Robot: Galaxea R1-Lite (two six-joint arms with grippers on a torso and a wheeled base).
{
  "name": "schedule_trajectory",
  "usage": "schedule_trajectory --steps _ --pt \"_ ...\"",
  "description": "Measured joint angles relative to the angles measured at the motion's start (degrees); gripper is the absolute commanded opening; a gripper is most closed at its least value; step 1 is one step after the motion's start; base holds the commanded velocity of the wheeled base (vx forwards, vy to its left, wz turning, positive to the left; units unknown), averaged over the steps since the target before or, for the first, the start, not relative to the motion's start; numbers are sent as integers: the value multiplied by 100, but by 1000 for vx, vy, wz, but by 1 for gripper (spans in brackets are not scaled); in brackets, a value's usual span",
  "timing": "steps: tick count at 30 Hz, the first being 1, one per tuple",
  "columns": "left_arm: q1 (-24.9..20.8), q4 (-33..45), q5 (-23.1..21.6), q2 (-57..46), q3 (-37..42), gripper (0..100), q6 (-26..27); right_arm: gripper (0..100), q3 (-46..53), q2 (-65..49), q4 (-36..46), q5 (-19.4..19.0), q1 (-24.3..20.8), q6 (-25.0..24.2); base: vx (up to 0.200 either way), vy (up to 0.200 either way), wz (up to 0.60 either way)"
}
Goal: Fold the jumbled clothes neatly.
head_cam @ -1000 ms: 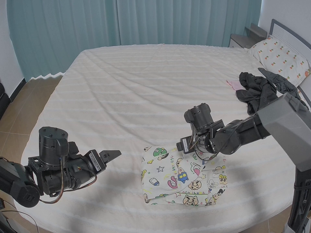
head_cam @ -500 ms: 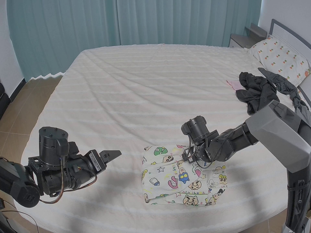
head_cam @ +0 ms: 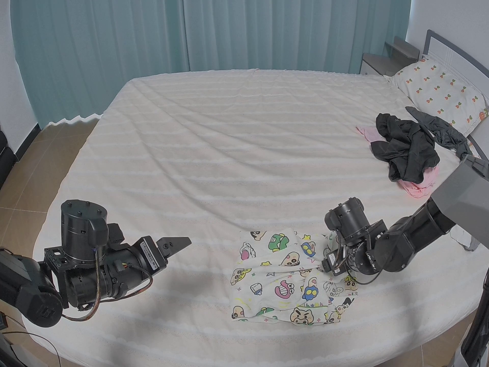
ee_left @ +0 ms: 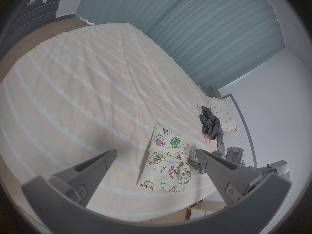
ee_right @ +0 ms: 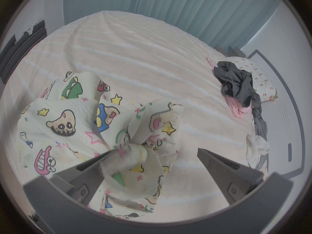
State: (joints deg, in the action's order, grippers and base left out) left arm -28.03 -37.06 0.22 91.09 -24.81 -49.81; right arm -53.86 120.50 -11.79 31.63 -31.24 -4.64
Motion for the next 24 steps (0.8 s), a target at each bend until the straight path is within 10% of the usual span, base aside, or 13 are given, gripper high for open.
schedule_trajectory --steps 14,24 --pt "0 0 2 0 4 100 -6 100 1458 -564 -2217 -794 106 -725 0 0 0" --pt "-6 0 -1 4 1 100 -11 100 2293 -936 -2910 -3185 377 -1429 0 0 0"
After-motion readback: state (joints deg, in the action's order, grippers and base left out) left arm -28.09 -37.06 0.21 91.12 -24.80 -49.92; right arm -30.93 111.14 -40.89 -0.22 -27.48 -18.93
